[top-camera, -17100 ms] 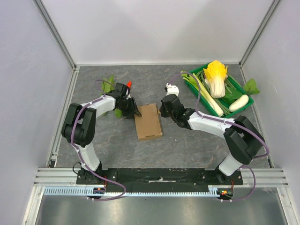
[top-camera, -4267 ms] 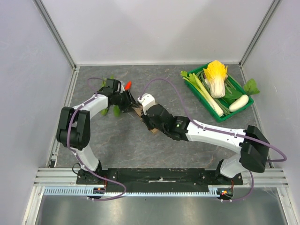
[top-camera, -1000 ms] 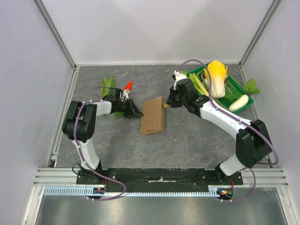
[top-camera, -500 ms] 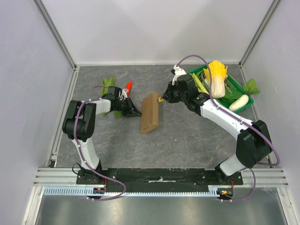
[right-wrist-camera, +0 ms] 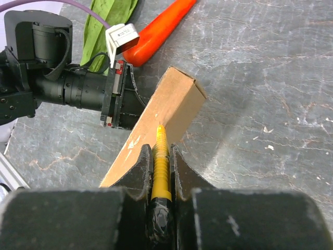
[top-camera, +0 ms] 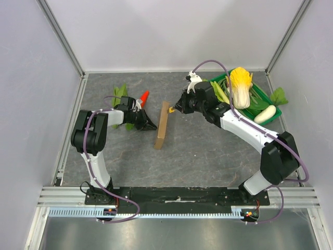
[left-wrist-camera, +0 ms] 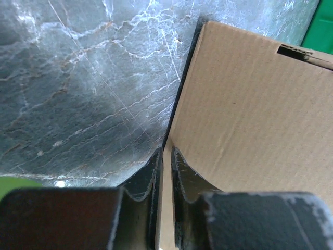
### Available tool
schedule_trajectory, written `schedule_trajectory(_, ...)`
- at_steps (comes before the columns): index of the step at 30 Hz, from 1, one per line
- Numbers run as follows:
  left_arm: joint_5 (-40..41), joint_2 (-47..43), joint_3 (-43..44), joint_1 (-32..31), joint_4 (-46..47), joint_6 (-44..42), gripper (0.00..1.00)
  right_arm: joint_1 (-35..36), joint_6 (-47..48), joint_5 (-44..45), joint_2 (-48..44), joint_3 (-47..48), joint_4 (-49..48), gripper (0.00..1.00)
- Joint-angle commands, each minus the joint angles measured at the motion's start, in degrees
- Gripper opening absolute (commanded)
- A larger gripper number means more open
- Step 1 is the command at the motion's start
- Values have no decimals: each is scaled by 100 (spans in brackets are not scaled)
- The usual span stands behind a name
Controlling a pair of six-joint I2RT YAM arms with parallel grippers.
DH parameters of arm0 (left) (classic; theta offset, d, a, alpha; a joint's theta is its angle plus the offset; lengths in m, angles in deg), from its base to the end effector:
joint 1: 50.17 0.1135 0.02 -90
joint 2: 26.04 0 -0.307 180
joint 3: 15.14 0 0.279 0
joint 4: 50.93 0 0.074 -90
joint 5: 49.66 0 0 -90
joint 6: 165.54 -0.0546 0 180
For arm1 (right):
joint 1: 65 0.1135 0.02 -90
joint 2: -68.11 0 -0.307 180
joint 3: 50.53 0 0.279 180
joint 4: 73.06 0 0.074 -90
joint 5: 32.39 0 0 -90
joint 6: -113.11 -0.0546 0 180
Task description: Unpack the express box
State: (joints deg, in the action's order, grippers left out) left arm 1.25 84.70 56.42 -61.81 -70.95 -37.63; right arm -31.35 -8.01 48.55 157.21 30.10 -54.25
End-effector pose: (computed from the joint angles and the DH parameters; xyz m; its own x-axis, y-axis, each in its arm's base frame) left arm 0.3893 -0.1153 0.1244 -0.9543 -0.2903 -0.0712 -0.1439 0.6549 -0.7419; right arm 0.3322 0.2315 0.3207 -0.6697 0.1674 -0.7236 -0.3710 0.7686 0.5211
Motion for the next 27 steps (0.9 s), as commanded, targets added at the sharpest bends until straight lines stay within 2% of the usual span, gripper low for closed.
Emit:
schedule_trajectory(1,-20,27,195,4,13,-38,17,54,-35,-219,248,246,-85,0)
schedule_trajectory(9,-11,-26,221,13,-49,-47,17,107,-70,-333,468,474,-560,0)
schedule_trajectory(19,130,-175,178,21,-198,-126,17,98,-219,-281,134,721,-877,0)
schedule_trajectory(27,147,-281,107,13,-242,-126,17,-25,-431,651,-349,27,-851,0)
